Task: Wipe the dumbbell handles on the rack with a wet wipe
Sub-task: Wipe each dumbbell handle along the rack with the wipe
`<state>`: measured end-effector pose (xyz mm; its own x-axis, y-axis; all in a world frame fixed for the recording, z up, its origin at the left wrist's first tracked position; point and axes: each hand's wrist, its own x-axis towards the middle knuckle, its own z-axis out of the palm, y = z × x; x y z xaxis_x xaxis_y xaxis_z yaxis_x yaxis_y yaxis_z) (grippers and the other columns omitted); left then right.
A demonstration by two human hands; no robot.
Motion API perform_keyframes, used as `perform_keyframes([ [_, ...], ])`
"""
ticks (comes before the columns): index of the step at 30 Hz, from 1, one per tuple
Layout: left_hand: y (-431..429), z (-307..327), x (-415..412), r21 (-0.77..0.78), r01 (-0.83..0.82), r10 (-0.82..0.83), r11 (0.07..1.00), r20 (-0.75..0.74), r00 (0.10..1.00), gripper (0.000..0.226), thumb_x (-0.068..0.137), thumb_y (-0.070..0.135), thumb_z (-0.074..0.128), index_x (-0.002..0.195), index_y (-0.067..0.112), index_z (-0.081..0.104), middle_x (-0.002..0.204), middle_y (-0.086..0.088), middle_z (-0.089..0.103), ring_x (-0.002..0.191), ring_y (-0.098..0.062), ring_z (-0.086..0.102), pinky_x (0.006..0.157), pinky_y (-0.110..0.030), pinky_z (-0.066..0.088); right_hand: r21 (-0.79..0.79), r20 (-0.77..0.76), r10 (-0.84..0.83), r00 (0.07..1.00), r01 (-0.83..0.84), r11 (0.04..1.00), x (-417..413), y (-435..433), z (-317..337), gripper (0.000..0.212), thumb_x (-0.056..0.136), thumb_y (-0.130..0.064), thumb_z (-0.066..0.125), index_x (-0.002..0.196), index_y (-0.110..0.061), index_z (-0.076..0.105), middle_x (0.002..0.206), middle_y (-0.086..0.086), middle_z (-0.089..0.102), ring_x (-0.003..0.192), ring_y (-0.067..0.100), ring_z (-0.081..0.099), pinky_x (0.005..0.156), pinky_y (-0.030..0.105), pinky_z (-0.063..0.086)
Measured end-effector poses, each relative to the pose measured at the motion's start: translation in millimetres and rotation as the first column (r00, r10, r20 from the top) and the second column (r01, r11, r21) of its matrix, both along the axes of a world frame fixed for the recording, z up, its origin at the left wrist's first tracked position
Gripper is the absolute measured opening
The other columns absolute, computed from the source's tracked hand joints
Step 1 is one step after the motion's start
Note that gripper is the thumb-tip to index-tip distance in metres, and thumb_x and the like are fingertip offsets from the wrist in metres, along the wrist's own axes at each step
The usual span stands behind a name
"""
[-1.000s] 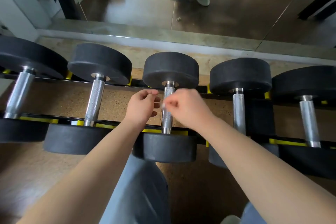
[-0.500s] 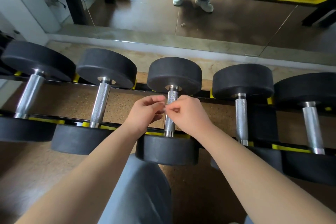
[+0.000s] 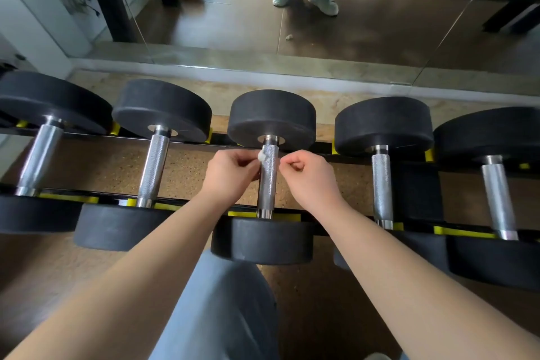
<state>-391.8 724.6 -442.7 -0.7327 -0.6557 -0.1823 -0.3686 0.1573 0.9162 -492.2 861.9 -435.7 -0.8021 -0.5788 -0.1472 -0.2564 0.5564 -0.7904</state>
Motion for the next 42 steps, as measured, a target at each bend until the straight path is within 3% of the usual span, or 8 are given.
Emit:
perform_keyframes([
  [5, -10, 19, 27, -0.165, 0.488, -0.362, 0.857, 0.482, 0.798, 0.013, 0.091, 0.034, 0.075, 0.08, 0.031, 0.082, 0.073, 0.014, 0.074, 0.067, 0.001, 0.066, 0.068, -0.021, 0.05, 0.089, 0.056, 0.063, 0.996, -0.068, 0.994, 2, 1, -4, 0.017, 0.1, -0.026, 0.061, 0.113, -0.028, 0.072, 0.107, -0.015, 0.067, 0.099, 0.003, 0.06, 0.078, 0.022, 0.046],
  [11, -1, 24, -1, -0.014, 0.081, -0.076, 0.997, 0.236, 0.969, 0.028, 0.089, 0.002, 0.067, 0.104, 0.02, 0.081, 0.082, -0.002, 0.079, 0.076, -0.015, 0.077, 0.078, -0.033, 0.064, 0.069, 0.142, 0.025, 0.989, -0.035, 0.997, -1, -2, 3, 0.016, 0.099, -0.023, 0.059, 0.103, -0.028, 0.074, 0.101, -0.012, 0.07, 0.098, 0.01, 0.064, 0.087, 0.034, 0.055],
  [18, -3, 29, 15, -0.077, 0.539, -0.389, 0.839, 0.608, 0.692, 0.019, 0.093, 0.016, 0.066, 0.083, 0.024, 0.08, 0.078, 0.006, 0.075, 0.075, -0.009, 0.069, 0.071, -0.026, 0.055, 0.095, 0.223, 0.047, 0.974, -0.07, 0.993, 3, 1, 6, 0.019, 0.099, -0.019, 0.056, 0.093, -0.021, 0.073, 0.086, -0.005, 0.068, 0.076, 0.013, 0.061, 0.06, 0.026, 0.047],
  [25, -11, 2, -12, 0.144, 0.245, -0.271, 0.959, 0.21, 0.939, 0.024, 0.101, 0.001, 0.055, 0.102, 0.012, 0.077, 0.096, -0.007, 0.079, 0.091, -0.02, 0.076, 0.092, -0.041, 0.061, 0.2, 0.343, 0.011, 0.939, -0.084, 0.976, 4, 3, 6, 0.017, 0.106, -0.022, 0.049, 0.106, -0.023, 0.067, 0.075, 0.001, 0.051, 0.057, 0.014, 0.039, 0.042, 0.023, 0.033],
  [30, -17, -10, 0, 0.123, 0.43, -0.448, 0.894, 0.249, 0.859, 0.023, 0.102, 0.009, 0.057, 0.1, 0.017, 0.078, 0.095, -0.002, 0.079, 0.094, -0.019, 0.074, 0.09, -0.039, 0.059, 0.229, 0.374, 0.024, 0.927, -0.117, 0.966, 6, 4, 2, 0.031, 0.106, -0.015, 0.049, 0.136, -0.019, 0.057, 0.088, 0.006, 0.066, 0.065, 0.015, 0.059, 0.048, 0.022, 0.045],
  [33, -24, -14, 7, 0.199, 0.577, -0.602, 0.792, 0.415, 0.682, 0.018, 0.099, 0.009, 0.06, 0.101, 0.017, 0.077, 0.096, -0.006, 0.078, 0.094, -0.027, 0.074, 0.087, -0.044, 0.06, 0.227, 0.371, 0.045, 0.928, -0.138, 0.964, 8, 4, 4, 0.024, 0.106, -0.015, 0.049, 0.126, -0.019, 0.061, 0.089, 0.006, 0.066, 0.065, 0.014, 0.057, 0.049, 0.022, 0.045],
  [37, -26, -13, -11, 0.521, 0.231, -0.292, 0.822, 0.038, 0.956, 0.019, 0.103, 0.005, 0.052, 0.109, 0.001, 0.07, 0.105, -0.019, 0.073, 0.095, -0.029, 0.073, 0.089, -0.042, 0.058, 0.196, 0.372, 0.031, 0.928, -0.111, 0.974, 6, 6, 6, 0.018, 0.104, -0.012, 0.049, 0.105, -0.02, 0.064, 0.088, 0.008, 0.065, 0.064, 0.017, 0.052, 0.05, 0.026, 0.042],
  [42, -21, -4, -20, 0.681, 0.129, -0.129, 0.72, -0.052, 0.99, 0.042, 0.092, 0.002, 0.035, 0.123, -0.005, 0.061, 0.11, -0.024, 0.07, 0.102, -0.034, 0.07, 0.086, -0.042, 0.056, 0.208, 0.317, -0.005, 0.948, -0.064, 0.976, 3, 3, 1, 0.023, 0.102, -0.017, 0.051, 0.086, -0.026, 0.065, 0.083, 0.007, 0.064, 0.063, 0.019, 0.052, 0.05, 0.029, 0.042],
])
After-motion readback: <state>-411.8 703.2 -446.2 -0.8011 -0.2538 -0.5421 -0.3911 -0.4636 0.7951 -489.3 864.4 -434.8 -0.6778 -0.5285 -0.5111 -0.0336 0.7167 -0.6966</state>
